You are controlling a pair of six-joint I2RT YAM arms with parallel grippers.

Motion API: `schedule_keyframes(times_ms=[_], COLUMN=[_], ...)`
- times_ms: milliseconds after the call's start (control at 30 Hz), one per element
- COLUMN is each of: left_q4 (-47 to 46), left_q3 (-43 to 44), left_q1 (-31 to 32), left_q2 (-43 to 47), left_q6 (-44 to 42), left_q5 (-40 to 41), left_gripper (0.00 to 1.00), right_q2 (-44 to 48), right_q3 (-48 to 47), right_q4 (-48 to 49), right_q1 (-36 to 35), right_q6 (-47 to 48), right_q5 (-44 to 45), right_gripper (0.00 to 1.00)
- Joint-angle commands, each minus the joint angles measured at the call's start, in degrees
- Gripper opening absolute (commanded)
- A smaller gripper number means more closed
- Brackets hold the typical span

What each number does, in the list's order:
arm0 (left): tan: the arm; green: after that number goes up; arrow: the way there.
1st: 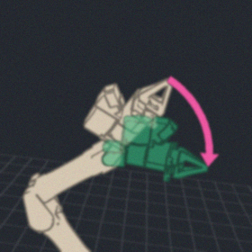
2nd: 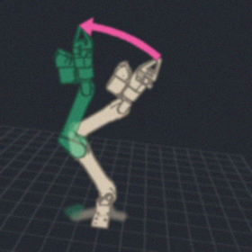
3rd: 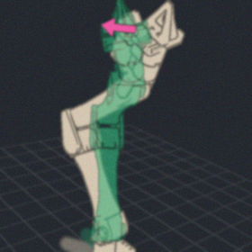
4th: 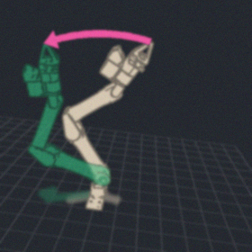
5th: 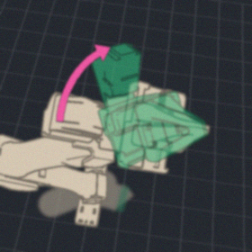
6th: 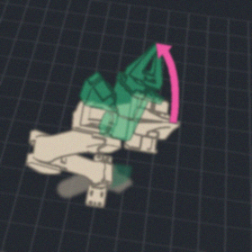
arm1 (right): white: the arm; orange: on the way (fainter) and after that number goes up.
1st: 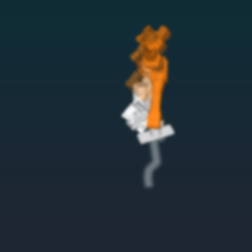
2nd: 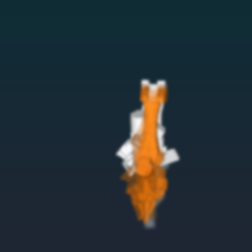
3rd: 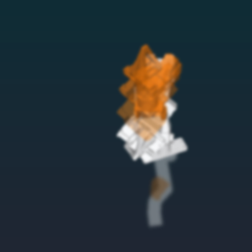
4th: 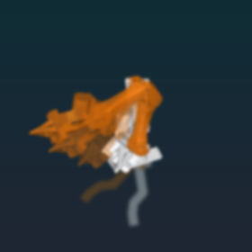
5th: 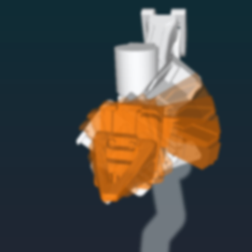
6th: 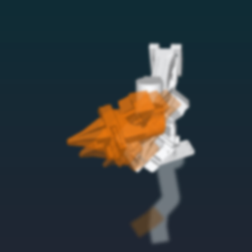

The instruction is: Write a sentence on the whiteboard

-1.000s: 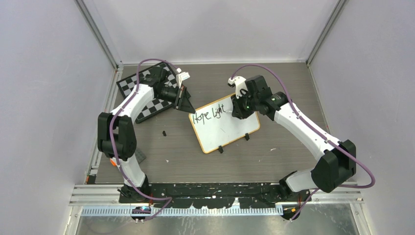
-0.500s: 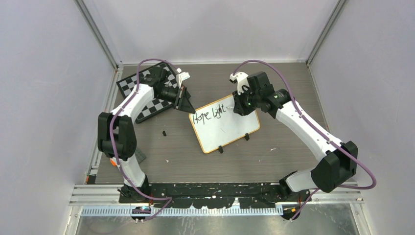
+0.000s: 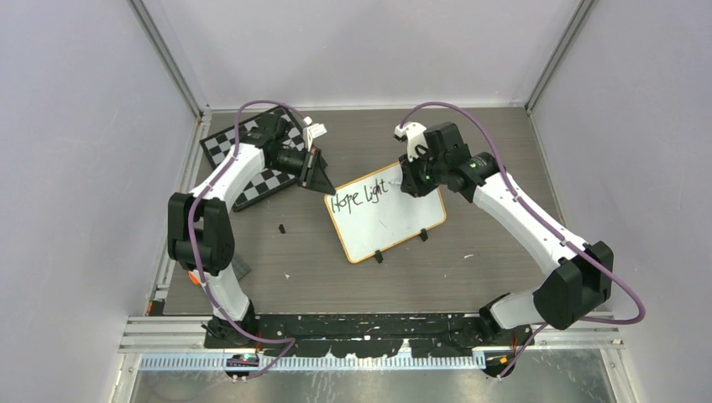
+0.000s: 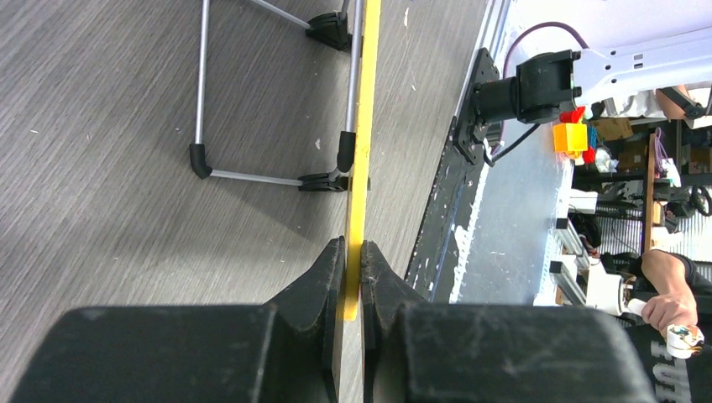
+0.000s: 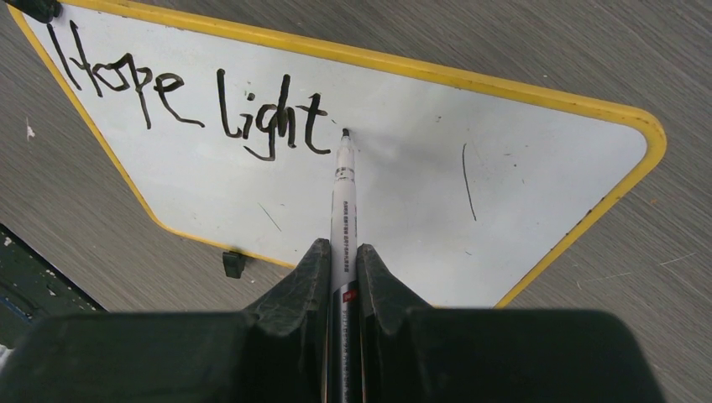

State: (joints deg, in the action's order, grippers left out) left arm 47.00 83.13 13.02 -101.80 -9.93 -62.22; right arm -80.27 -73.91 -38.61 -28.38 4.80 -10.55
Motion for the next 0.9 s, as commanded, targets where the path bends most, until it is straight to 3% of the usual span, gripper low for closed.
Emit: schedule_keyframes(times_ms=[0, 867], left_q4=[0.61, 1.29], left_q3=[0.55, 1.34], left_q1=[1.22, 1.22], left_q2=[-1.65, -2.79], left_q6=[-1.76, -2.11], left_q5=[2.85, 2.83], left_gripper=[0.0, 0.0], right_q2=[-0.35, -1.38], right_q3=[-2.91, -1.31], right_q4=[3.05, 2.76], right_q1=[0.21, 0.03], right_q6=[-0.23, 0.34], right_q5=[0.99, -2.4], right_gripper=[0.0, 0.0])
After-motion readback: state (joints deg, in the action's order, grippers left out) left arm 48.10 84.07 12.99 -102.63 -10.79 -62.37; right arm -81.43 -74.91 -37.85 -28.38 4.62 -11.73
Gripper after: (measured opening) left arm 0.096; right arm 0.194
